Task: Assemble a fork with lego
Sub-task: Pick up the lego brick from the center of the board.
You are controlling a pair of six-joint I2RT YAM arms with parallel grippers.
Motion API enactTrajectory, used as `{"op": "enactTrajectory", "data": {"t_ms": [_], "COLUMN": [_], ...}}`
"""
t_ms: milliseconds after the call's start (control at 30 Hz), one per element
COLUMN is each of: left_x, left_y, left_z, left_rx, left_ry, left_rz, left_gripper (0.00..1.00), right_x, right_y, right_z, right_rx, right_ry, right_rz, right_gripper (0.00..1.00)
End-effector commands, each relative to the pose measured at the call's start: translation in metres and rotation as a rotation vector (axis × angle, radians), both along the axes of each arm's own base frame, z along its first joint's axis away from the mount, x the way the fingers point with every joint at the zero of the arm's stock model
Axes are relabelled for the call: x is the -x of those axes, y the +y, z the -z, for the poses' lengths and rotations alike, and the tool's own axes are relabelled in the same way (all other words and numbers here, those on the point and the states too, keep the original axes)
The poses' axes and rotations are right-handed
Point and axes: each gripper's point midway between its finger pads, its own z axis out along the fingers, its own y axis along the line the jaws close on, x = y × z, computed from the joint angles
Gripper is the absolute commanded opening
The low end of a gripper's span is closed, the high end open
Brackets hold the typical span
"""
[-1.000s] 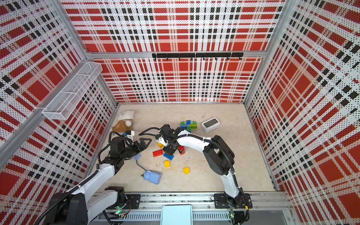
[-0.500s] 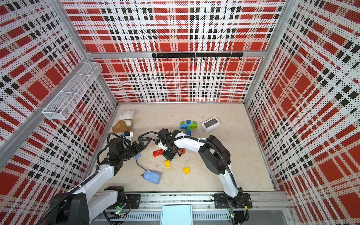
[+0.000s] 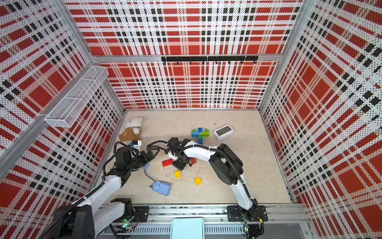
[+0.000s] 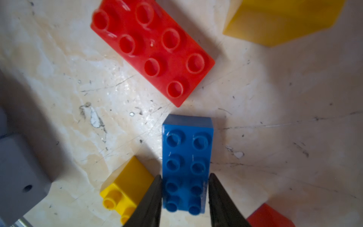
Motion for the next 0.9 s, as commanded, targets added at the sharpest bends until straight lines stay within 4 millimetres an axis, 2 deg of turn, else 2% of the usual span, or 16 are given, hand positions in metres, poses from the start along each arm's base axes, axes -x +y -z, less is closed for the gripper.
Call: {"op": "enactTrajectory", "data": {"t_ms": [0,100,200,300,400,500,567,700,800,867], "left_x": [-0.001,-0.002,-0.003,-0.004,-0.006,-0.005,-0.003,0.003,0.009,0.012], "left_y": [0.002,0.002,0.002,0.002,-0.007,-0.029,-0.049,-0.091,-0.119,-0.133], "left_z": [-0.007,-0.008,-0.011,-0.014,-0.022,-0.028,-0.03,-0.026,-0.022,-0.018], "left_rx": [0.012,0.012,0.013,0.007,-0.008,-0.063,-0.106,-0.16,-0.189,-0.198], "left_ry": [-0.034,-0.037,-0.044,-0.052,-0.074,-0.098,-0.109,-0.109,-0.112,-0.111], "left_rz": [-0.003,-0.006,-0.005,-0.003,0.019,0.074,0.122,0.221,0.289,0.316], "left_gripper": [1.0,1.0,1.0,1.0,1.0,1.0,1.0,1.0,1.0,1.0], "right_x": [0.003,0.002,0.0,-0.002,-0.009,-0.022,-0.03,-0.039,-0.042,-0.044], "right_y": [0.001,0.003,0.007,0.014,0.014,-0.003,-0.021,-0.055,-0.069,-0.072], "right_z": [0.003,0.001,-0.011,-0.035,-0.067,-0.096,-0.108,-0.111,-0.108,-0.107], "right_rx": [0.024,0.018,-0.019,-0.092,-0.216,-0.307,-0.326,-0.25,-0.185,-0.166], "right_ry": [0.001,-0.003,-0.018,-0.038,-0.047,-0.069,-0.095,-0.134,-0.148,-0.146], "right_rz": [-0.022,-0.017,-0.004,0.022,0.099,0.211,0.287,0.422,0.505,0.534], "right_gripper": [0.4,0.35,0.32,0.29,0.26,0.22,0.17,0.0,0.0,0.0]}}
